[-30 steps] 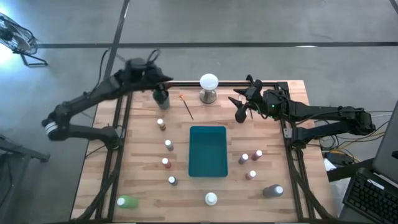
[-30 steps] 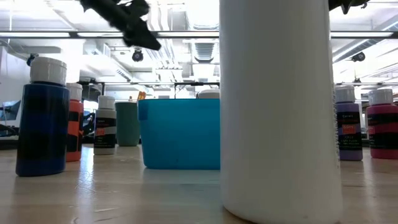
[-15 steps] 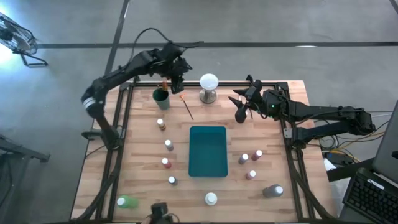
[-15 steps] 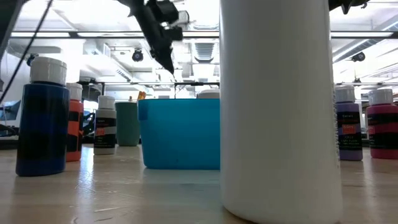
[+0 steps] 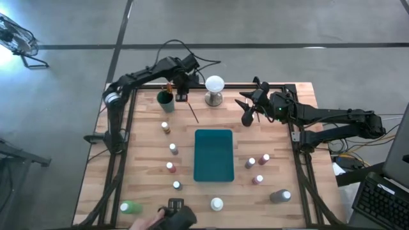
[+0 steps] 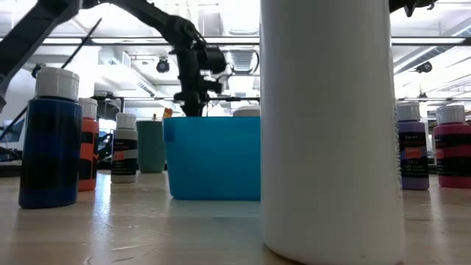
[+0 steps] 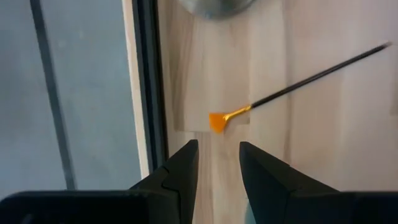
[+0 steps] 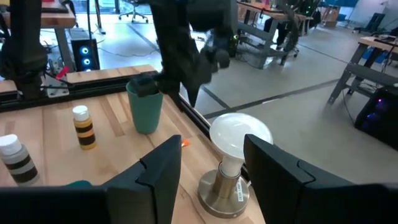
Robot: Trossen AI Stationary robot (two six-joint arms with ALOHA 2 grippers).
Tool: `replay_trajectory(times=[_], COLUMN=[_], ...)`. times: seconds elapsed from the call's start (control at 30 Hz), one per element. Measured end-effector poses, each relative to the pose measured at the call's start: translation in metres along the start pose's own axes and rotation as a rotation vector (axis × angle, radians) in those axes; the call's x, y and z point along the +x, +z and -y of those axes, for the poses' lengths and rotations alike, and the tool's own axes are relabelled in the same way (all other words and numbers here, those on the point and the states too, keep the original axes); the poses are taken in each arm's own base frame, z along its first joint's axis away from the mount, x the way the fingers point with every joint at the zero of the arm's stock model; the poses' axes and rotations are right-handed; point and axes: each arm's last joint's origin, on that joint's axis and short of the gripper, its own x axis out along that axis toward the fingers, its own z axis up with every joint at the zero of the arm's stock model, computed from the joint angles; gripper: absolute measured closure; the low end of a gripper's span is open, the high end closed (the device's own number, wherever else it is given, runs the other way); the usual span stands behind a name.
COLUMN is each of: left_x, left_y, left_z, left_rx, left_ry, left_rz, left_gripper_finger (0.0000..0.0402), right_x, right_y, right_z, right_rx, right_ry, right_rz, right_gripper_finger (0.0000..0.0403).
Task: Pick & Place Paint Supplies
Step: Put the yellow paint brush into the green cup
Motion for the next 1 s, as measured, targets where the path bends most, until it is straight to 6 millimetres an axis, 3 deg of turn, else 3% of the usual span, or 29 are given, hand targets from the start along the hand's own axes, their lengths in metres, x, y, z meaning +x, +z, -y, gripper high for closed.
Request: replay_trajectory(times=[0.17, 0.33, 0.5, 0.63, 1.0], left_x=[0.016, 0.030, 0.041, 0.047, 0.072], left_y=[-0.007, -0.007, -0.004, -0.004, -0.005], left_z=[-0.009, -0.011, -0.014, -0.012, -0.011], left_rx=[-0.055, -0.085, -0.007, 0.061, 0.008], left_ry=[-0.006, -0.009, 0.013, -0.010, -0.098], left_rz=[-0.041, -0.072, -0.084, -0.093, -0.094], left_gripper_finger=[0.0272, 0.0225, 0.0188, 0.0184, 0.0184], right_x=[0.000, 0.001, 0.001, 0.001, 0.002], right_y=[0.000, 0.000, -0.001, -0.004, -0.016], right_z=[0.000, 0.002, 0.002, 0.002, 0.002], right_rx=[-0.008, -0.010, -0.009, -0.010, -0.009], right_ry=[0.000, -0.008, -0.010, -0.009, -0.009], right_rz=[0.000, -0.001, -0.002, -0.024, -0.061], right_gripper_finger=[0.0234, 0.0234, 0.0234, 0.0234, 0.0234])
